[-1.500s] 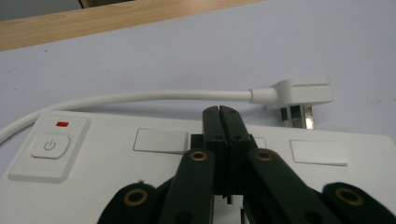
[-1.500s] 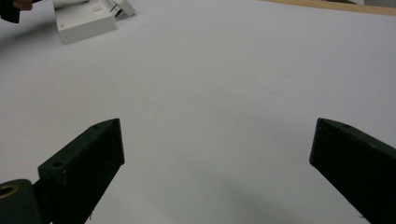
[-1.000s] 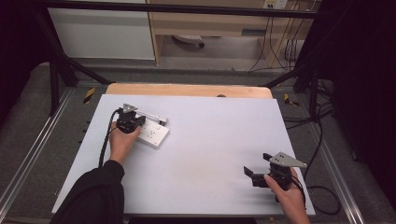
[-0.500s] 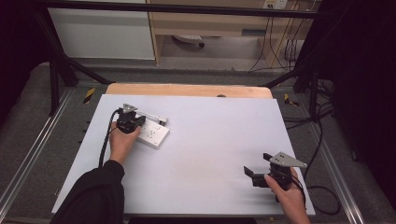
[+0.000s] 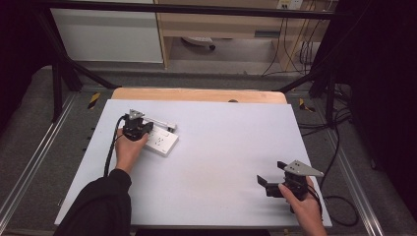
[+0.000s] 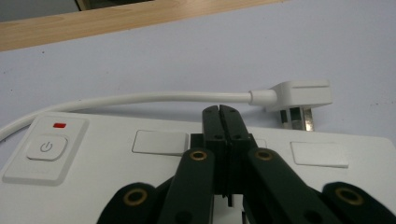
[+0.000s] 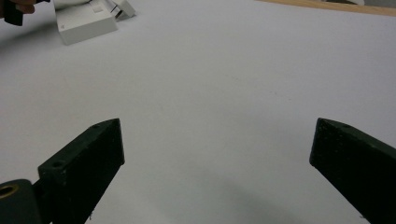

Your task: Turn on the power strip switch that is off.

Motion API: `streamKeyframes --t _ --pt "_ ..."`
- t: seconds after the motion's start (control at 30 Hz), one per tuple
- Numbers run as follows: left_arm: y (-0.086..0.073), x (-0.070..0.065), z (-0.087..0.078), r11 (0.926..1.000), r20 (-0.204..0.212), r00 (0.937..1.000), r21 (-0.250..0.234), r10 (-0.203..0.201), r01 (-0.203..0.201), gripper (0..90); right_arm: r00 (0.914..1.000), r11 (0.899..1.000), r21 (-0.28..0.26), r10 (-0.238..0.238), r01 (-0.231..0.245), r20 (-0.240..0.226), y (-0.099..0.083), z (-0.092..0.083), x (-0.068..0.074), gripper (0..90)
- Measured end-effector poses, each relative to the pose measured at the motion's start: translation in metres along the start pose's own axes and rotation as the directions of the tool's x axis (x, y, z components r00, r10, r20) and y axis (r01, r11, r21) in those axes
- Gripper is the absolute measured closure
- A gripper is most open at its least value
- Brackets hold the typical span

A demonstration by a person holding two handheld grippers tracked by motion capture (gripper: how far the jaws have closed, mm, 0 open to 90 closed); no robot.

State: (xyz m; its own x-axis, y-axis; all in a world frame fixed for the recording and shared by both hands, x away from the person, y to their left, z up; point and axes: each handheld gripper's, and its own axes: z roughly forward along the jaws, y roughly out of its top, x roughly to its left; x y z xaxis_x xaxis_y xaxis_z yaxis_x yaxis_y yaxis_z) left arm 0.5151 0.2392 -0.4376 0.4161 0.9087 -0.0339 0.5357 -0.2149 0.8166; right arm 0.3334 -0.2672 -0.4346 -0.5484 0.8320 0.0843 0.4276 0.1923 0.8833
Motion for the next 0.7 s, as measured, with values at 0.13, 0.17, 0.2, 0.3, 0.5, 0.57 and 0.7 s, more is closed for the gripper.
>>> streamKeyframes --t 0.13,0.17,0.2,0.3,0.5,0.57,0.7 --pt "-0.0002 0.0003 0.0001 1.0 0.002 1.0 -0.001 0.0 0.0 90.0 1.0 1.0 0.0 0.0 0.0 0.0 0.0 -0.0001 0.0 3.4" --pt "-0.0002 0.0005 0.0 1.0 0.002 1.0 0.001 0.002 -0.002 90.0 1.0 1.0 -0.001 0.0 0.0 0.0 0.0 -0.0001 0.0 3.4" --pt "-0.0002 0.0005 0.0 1.0 0.002 1.0 0.001 0.001 -0.001 90.0 1.0 1.0 -0.001 0.0 0.0 0.0 0.0 -0.0001 0.0 3.4" --pt "-0.0003 -0.0002 0.0002 1.0 -0.003 1.0 -0.002 0.0 0.0 90.0 1.0 1.0 -0.003 0.004 -0.004 0.0 0.0 -0.0002 -0.0004 3.4" --pt "-0.0008 -0.0002 0.0001 1.0 -0.003 1.0 -0.005 0.001 -0.001 89.9 1.0 1.0 -0.003 0.005 -0.005 0.0 0.0 -0.0004 -0.0002 3.4" --pt "-0.001 0.0 0.0 1.0 -0.001 1.0 -0.005 -0.001 0.001 90.0 1.0 1.0 -0.003 0.005 -0.005 -0.001 0.0 -0.0004 -0.0001 3.4" --pt "-0.002 0.0011 0.0002 0.9999 0.005 0.9999 -0.012 -0.009 0.009 89.9 1.0 1.0 -0.002 0.005 -0.005 -0.002 -0.0001 -0.0002 -0.0002 3.4"
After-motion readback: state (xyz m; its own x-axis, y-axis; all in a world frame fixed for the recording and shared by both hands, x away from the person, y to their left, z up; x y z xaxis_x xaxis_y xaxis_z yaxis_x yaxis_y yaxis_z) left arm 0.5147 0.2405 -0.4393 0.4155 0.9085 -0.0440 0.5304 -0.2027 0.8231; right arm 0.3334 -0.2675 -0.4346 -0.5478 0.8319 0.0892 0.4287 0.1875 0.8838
